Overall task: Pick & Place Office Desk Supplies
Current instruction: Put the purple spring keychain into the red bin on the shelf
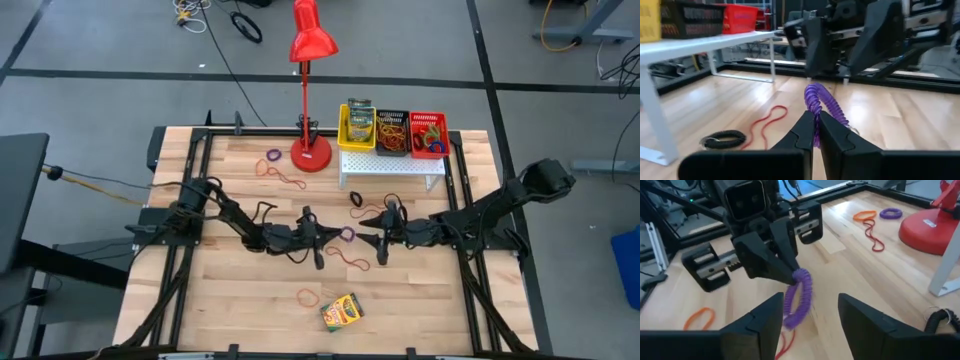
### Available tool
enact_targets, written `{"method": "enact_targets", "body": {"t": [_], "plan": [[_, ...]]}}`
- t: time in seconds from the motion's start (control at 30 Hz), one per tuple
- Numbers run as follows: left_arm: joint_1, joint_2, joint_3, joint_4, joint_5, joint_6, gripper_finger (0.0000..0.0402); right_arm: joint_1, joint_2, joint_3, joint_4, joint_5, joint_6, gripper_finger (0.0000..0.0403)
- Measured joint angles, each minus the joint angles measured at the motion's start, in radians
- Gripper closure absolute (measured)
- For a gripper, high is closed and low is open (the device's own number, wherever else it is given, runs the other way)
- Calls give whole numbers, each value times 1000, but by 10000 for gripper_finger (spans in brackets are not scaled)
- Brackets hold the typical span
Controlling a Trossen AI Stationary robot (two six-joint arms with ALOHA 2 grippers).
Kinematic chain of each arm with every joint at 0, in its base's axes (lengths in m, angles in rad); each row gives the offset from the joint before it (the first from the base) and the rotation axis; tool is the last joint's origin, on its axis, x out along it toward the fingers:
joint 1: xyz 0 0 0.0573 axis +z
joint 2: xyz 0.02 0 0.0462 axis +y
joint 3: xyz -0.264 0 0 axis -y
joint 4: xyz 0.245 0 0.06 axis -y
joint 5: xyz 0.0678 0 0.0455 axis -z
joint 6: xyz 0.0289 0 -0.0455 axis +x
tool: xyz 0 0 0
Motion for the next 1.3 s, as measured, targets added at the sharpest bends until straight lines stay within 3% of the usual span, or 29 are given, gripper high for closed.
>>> {"method": "enact_targets", "body": {"t": [0.17, 0.53, 0.67, 0.8, 0.97, 1.17, 1.3], "plan": [[0, 0, 0, 16, -12, 81, 383, -32, 47, 0, 40, -60, 75, 202], [-22, 0, -2, 44, -9, 151, 383, -98, 232, 0, 308, -193, 7, 208], [-31, 0, -2, 43, -18, 154, 383, -99, 246, 0, 341, -196, -6, 243], [-48, 0, -2, 42, -79, 154, 376, -92, 241, 0, 349, -202, -46, 302], [-74, -13, -2, 22, -188, 162, 335, -77, 241, 0, 358, -196, -108, 383], [-88, -75, -3, -101, -165, 127, 271, -67, 241, 0, 388, -188, -133, 377], [-94, -144, -10, -278, -194, 131, 240, -65, 231, 0, 374, -174, -150, 390]]}}
